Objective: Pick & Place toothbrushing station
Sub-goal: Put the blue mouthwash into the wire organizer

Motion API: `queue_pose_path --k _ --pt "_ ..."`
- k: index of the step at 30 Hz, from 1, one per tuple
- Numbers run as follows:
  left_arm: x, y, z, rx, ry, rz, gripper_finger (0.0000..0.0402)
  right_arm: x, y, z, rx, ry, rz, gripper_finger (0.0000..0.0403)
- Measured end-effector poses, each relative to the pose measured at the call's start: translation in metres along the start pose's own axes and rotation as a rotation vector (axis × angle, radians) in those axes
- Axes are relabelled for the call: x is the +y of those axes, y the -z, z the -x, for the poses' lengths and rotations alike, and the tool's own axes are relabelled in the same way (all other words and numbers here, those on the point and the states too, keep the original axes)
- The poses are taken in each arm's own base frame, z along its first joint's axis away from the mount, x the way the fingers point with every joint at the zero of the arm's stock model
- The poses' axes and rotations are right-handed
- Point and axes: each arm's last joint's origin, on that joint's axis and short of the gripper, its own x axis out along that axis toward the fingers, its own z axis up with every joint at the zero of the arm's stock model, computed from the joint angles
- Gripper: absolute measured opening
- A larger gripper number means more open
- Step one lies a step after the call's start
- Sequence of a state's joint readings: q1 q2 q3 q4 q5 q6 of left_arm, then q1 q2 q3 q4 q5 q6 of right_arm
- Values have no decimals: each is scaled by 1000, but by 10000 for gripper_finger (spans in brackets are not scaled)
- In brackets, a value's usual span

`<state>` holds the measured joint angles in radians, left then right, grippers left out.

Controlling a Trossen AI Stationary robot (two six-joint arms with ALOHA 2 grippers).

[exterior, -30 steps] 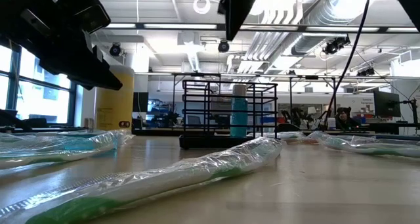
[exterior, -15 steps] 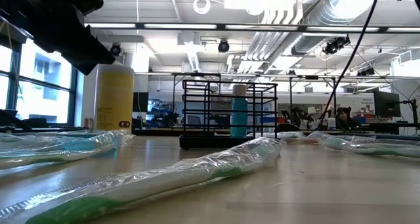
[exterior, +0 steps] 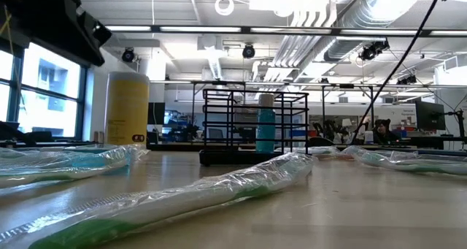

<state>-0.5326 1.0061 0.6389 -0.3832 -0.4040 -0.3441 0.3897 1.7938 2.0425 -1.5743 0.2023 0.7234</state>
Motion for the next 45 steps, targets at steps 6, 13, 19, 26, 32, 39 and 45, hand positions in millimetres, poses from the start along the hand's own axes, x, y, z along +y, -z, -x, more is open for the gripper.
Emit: queue_pose_path --k 6,13,19,26,32,39,45 --pt "1 -7 7 30 -16 -16 19 5 48 -19 -60 198 -158 104" --pt "1 -8 7 23 -15 -16 19 11 108 -51 -115 333 -360 82" --pt "3 -10 7 -17 -82 -3 19 16 128 -75 -158 355 -333 77" --pt "5 -11 8 -48 -153 -2 20 16 129 -81 -251 377 -284 77" --pt "5 -11 8 -44 -150 -56 20 15 127 -80 -309 396 -253 77" --pt "4 -17 8 -99 -174 -115 20 15 127 -80 -318 402 -226 77" --pt "3 -20 9 -127 -159 -118 44 20 124 -82 -338 358 -230 77"
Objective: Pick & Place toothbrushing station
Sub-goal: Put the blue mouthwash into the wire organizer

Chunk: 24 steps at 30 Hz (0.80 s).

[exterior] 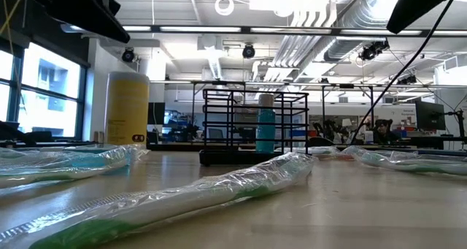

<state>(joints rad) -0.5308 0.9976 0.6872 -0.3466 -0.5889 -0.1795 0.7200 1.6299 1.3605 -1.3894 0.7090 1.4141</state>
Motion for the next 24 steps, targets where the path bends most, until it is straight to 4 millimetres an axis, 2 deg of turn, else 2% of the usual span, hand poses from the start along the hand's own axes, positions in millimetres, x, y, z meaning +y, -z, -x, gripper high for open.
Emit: queue_pose_path --k 9,13,16,24 --pt "0 0 0 -3 -2 36 189 5 -1 0 -21 -39 21 77" --pt "-1 2 0 22 41 77 238 5 -2 0 -53 -31 45 77" --pt "-3 4 0 60 111 122 258 5 -3 0 -74 -27 60 77" --pt "-9 22 -10 268 135 215 262 5 -4 0 -101 -21 117 77"
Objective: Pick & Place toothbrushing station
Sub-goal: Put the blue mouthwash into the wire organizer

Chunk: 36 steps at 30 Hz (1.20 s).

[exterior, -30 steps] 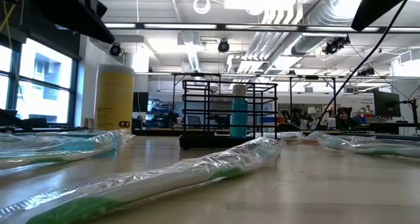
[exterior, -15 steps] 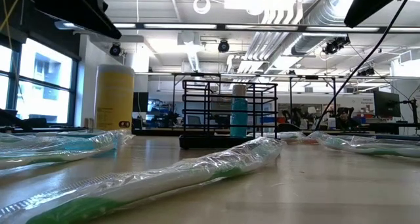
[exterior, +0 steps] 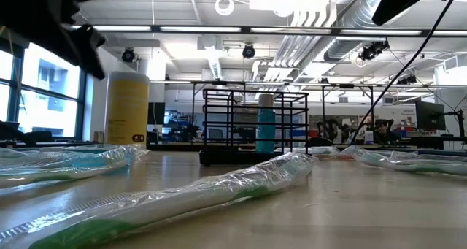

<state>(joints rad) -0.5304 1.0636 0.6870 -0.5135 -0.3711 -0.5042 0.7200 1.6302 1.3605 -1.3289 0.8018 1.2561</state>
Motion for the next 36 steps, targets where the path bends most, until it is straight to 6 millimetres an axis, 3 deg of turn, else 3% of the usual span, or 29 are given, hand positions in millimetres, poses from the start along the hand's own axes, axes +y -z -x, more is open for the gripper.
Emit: queue_pose_path --k 15,27,36 --pt "-10 18 -37 245 -23 117 262 0 -1 0 -35 9 26 77" --pt "-15 32 -64 346 -99 99 262 0 -1 0 -37 8 51 77" --pt "-18 35 -78 327 -142 84 262 0 -2 0 -66 17 71 77"
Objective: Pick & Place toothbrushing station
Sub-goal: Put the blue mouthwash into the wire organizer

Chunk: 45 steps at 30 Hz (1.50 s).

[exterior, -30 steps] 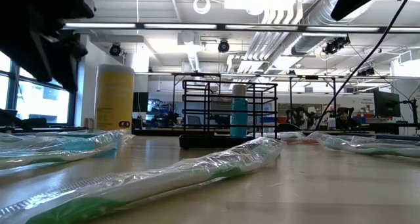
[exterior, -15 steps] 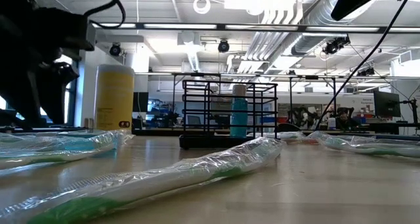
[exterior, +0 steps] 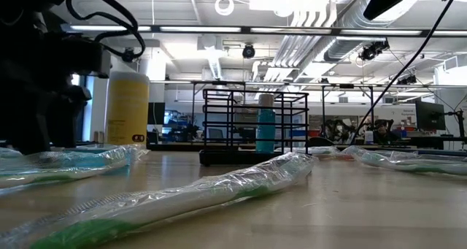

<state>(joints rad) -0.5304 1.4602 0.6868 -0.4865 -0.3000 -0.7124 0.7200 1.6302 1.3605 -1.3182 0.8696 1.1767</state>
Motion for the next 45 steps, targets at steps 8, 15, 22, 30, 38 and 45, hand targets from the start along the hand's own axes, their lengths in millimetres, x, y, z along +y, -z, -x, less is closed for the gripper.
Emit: queue_pose_path --k 8,15,22,30,38,45 --pt "0 0 -1 3 -5 -2 250 1 0 0 2 -10 -12 77" --pt "1 1 -1 -3 -28 -36 156 2 0 0 3 -14 -17 77" --pt "1 0 -1 -10 -41 -105 80 2 0 0 3 -16 -20 77" --pt "0 -6 7 3 -71 -140 80 5 -2 0 -7 -40 -55 77" --pt "-19 -34 55 -20 -162 -248 80 10 -4 0 6 -90 -100 77" --pt "-58 -53 109 -216 -244 -539 80 22 -14 0 -40 -194 -222 77"
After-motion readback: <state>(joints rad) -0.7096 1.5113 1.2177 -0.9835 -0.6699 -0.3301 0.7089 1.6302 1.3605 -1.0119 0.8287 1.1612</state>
